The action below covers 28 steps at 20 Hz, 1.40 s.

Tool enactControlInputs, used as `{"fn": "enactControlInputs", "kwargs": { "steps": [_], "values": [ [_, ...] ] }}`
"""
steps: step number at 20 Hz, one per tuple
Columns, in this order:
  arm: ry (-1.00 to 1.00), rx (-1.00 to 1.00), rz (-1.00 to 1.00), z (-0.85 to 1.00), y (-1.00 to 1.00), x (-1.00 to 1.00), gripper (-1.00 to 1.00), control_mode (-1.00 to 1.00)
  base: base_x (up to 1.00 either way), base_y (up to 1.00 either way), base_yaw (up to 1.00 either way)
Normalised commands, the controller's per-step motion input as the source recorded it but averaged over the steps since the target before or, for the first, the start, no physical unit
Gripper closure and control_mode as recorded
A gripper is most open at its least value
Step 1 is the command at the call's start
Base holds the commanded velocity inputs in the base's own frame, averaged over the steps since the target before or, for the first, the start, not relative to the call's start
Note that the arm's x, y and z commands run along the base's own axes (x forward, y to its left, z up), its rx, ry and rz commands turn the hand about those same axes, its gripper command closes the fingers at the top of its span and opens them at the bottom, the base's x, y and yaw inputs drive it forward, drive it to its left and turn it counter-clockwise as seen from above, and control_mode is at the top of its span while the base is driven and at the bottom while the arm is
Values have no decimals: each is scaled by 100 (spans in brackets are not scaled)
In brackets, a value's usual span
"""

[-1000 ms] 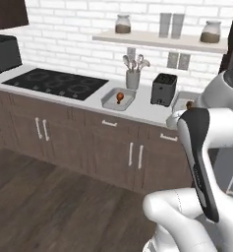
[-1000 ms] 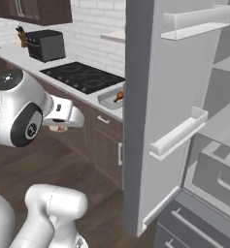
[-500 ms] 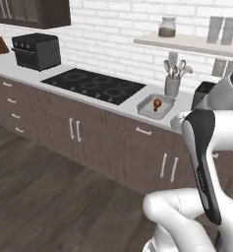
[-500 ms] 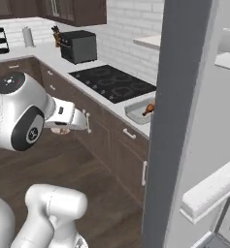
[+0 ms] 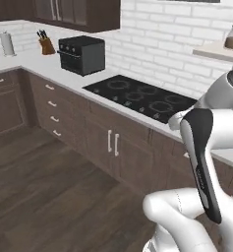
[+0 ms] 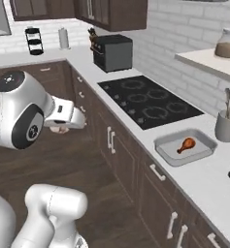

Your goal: Place one garlic and one chicken drumstick in each tupperware on the nearby counter, to pack two identical lunches.

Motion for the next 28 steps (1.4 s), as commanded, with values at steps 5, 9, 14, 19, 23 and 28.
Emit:
{"fn": "enactControlInputs", "kwargs": {
  "steps": [5, 9, 14, 19, 23, 28],
  "values": [
    [0, 0, 0, 0, 0, 0, 100, 100, 96, 2, -45],
    [0, 0, 0, 0, 0, 0, 100, 100, 33, -11, -68],
    [0, 0, 0, 0, 0, 0, 100, 100, 27, -8, -72],
    [0, 0, 0, 0, 0, 0, 100, 100, 66, 15, -71],
    [0, 0, 0, 0, 0, 0, 100, 100, 86, 91, -56],
    [0, 0, 0, 0, 0, 0, 100, 100, 22, 68, -35]
  ]
}}
